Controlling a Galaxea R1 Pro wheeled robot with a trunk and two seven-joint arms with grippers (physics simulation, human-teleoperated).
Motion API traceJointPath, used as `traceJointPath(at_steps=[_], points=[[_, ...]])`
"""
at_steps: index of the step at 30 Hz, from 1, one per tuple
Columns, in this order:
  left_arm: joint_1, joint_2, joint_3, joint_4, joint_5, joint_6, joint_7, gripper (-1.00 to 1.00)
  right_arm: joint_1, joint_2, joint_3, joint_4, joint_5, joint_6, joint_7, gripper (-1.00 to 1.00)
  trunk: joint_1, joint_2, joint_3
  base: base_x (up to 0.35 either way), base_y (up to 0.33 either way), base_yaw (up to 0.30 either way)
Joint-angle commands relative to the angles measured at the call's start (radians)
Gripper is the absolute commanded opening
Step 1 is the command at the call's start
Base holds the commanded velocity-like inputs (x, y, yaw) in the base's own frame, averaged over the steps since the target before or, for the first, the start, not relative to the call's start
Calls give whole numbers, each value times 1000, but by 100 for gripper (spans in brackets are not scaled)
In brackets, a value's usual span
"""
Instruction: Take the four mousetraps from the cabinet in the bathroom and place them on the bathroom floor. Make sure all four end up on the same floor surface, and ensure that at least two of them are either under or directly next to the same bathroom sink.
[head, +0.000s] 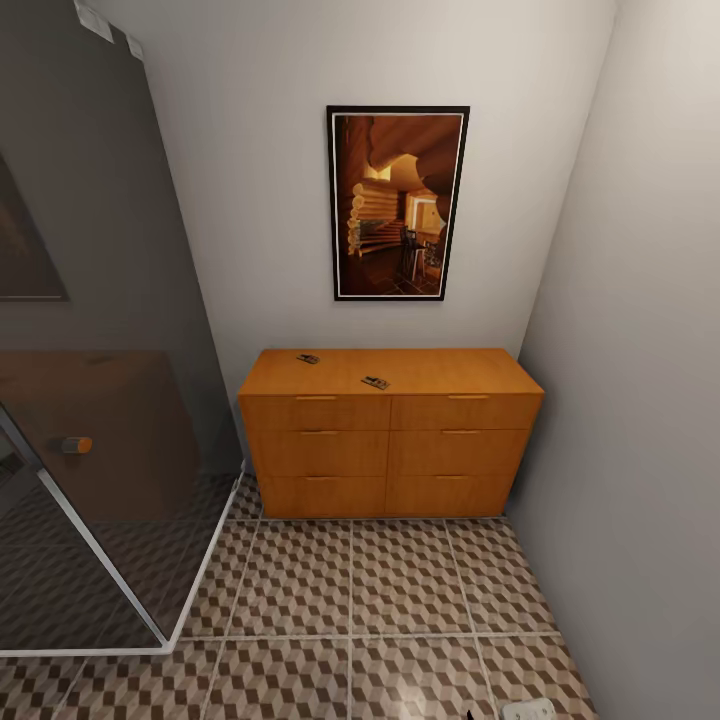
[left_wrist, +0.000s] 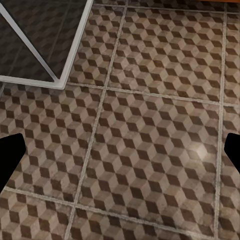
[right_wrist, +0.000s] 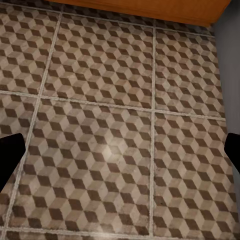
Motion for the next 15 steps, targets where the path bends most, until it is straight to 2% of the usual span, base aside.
traceJointPath(at_steps=[1,8,11,14,15], points=[[-2,-1,-9,3,2,-4,5,100,-1,0,7,1,8,-1,-10,100,1,-2,-2,0,0,0],[-2,0,-9,3,2,-4,5,100,-1,1,7,-4,12,1,-17,100,1,-2,-2,0,0,0],[-2,0,-9,3,2,-4,5,100,-1,-2,4,-21,12,15,-53,100,1,-2,-2,0,0,0],[-2,-1,-9,3,2,-4,5,100,-1,-3,4,-76,12,60,-102,100,1,-2,-2,0,0,0],[-2,-1,-9,3,2,-4,5,100,-1,-3,3,-123,12,113,-122,100,1,-2,-2,0,0,0]])
